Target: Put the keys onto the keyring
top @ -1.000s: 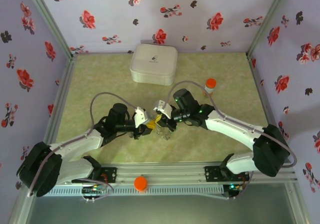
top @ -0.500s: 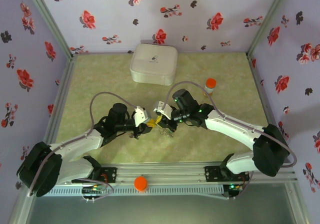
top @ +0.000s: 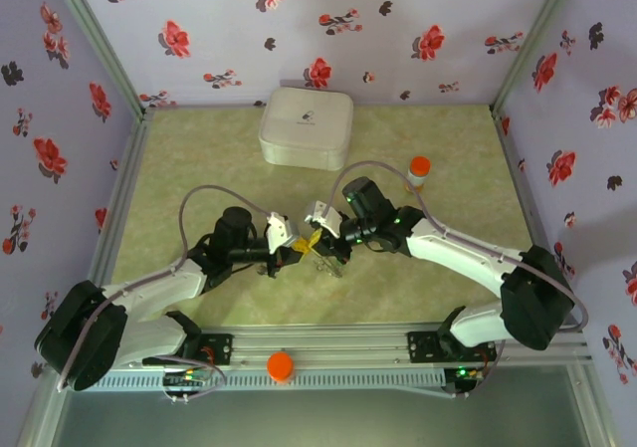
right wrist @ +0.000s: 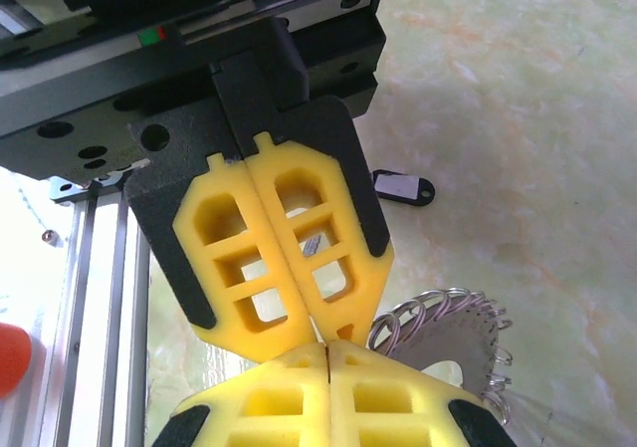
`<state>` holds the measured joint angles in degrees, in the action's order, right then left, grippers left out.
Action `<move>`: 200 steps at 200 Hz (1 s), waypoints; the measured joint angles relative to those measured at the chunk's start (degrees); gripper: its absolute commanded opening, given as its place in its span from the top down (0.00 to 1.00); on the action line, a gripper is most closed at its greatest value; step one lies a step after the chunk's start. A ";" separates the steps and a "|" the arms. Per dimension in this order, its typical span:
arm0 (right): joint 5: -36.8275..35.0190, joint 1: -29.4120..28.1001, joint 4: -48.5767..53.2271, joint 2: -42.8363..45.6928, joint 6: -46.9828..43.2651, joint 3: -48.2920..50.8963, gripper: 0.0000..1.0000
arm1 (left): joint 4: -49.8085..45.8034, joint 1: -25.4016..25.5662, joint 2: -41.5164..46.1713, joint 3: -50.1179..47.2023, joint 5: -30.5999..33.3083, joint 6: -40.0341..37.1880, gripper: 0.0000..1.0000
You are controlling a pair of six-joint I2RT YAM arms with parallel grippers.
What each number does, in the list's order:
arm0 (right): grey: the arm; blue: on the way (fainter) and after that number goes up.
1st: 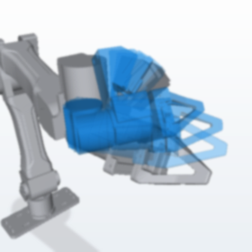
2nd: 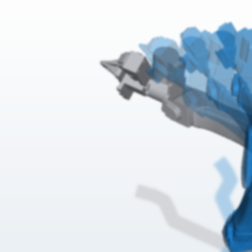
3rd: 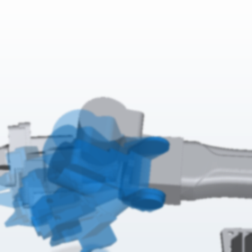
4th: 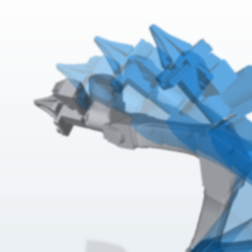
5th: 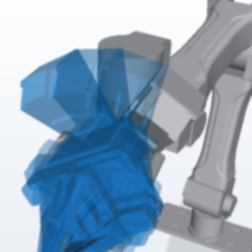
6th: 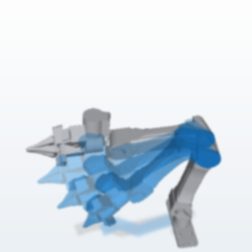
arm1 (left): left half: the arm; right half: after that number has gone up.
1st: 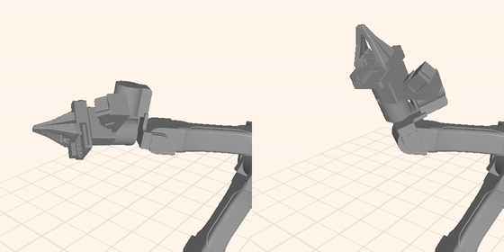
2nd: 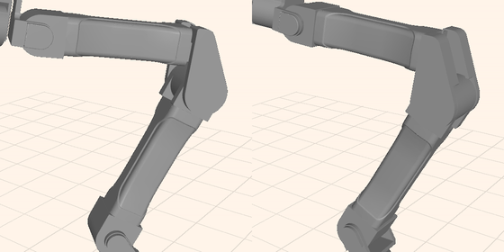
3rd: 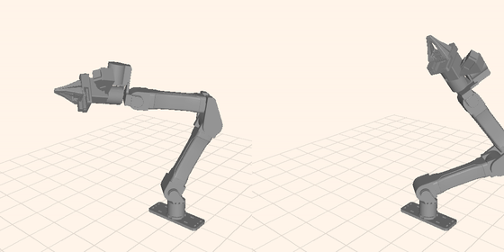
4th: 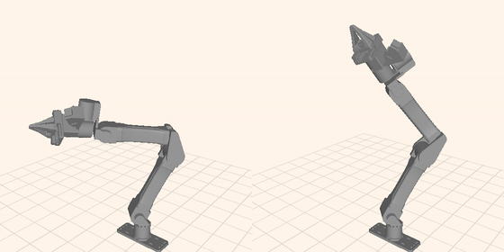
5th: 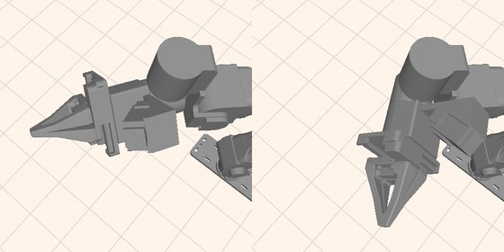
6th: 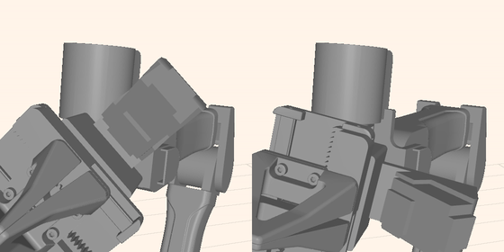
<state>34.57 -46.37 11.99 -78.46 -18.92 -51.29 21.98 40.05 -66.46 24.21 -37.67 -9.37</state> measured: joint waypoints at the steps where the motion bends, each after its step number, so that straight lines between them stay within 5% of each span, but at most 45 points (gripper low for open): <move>1: 0.02 0.00 -0.04 0.00 0.04 0.00 1.00 | 0.00 -0.02 0.00 0.00 0.00 -0.02 1.00; 24: 0.74 0.31 -1.51 0.02 1.51 0.94 0.77 | 0.00 -0.11 0.00 -0.11 -0.13 -0.11 1.00; 60: 2.08 2.58 -7.30 3.65 3.58 3.93 0.62 | 4.13 0.39 0.00 -1.68 -0.28 -0.90 1.00; 103: -2.32 5.18 -12.20 13.68 -1.22 11.04 0.67 | 12.09 0.46 -0.02 -4.04 0.59 -1.79 1.00; 200: -0.22 5.18 -23.30 11.82 -5.05 18.32 0.78 | 25.20 0.44 -4.74 -5.73 -0.96 -1.95 1.00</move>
<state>34.35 -41.19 -11.31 -66.63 -23.97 -32.97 47.18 40.49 -71.20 18.48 -38.63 -11.31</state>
